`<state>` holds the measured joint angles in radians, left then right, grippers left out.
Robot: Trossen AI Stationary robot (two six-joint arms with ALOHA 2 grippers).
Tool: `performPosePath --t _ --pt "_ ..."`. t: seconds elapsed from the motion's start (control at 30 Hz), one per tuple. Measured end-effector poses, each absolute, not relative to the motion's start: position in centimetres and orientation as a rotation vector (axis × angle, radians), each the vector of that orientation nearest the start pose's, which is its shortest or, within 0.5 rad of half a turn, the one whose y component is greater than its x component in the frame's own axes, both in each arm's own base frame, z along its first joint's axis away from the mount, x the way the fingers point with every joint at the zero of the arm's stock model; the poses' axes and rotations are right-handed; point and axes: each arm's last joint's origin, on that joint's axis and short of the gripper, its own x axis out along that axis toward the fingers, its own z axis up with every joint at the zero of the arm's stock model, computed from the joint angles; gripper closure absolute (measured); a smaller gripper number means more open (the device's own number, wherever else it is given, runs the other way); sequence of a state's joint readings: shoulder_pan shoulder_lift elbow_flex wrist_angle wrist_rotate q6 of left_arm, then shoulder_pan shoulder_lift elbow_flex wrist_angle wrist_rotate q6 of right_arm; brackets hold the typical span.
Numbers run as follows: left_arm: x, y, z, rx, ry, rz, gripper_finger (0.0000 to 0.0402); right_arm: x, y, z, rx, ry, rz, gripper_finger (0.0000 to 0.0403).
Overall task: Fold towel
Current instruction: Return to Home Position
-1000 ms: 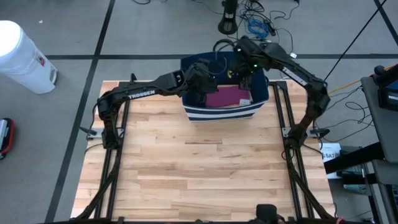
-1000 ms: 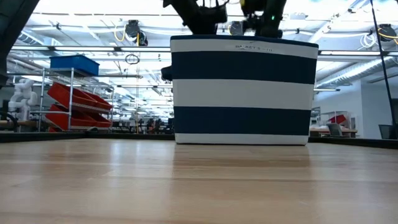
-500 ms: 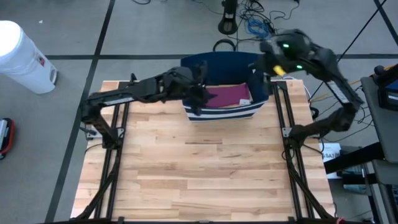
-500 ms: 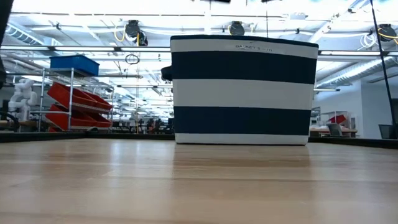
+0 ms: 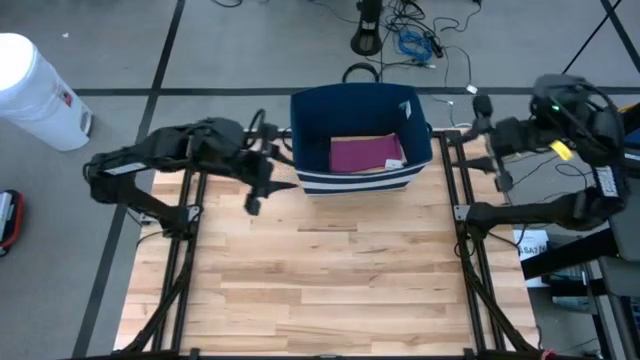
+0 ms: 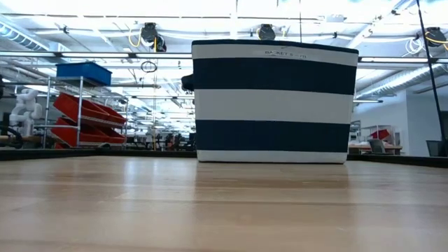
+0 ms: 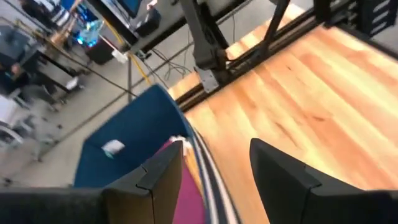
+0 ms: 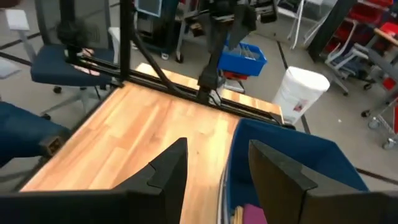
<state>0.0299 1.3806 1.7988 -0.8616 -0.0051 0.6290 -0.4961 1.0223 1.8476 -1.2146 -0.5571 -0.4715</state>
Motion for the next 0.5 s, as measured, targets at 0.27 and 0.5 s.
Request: performPosePath --t 0.27,0.5 --pt "21.3 0.2 48.1 0.47 0.504 -0.166 0.0209 5.0 -0.9 50.0 -0.23 0.22 0.123 0.0248" --pt "19.5 0.1 48.2 0.426 0.518 -0.202 0.0209 3.9 -0.3 46.9 -0.213 0.159 0.121 0.0248"
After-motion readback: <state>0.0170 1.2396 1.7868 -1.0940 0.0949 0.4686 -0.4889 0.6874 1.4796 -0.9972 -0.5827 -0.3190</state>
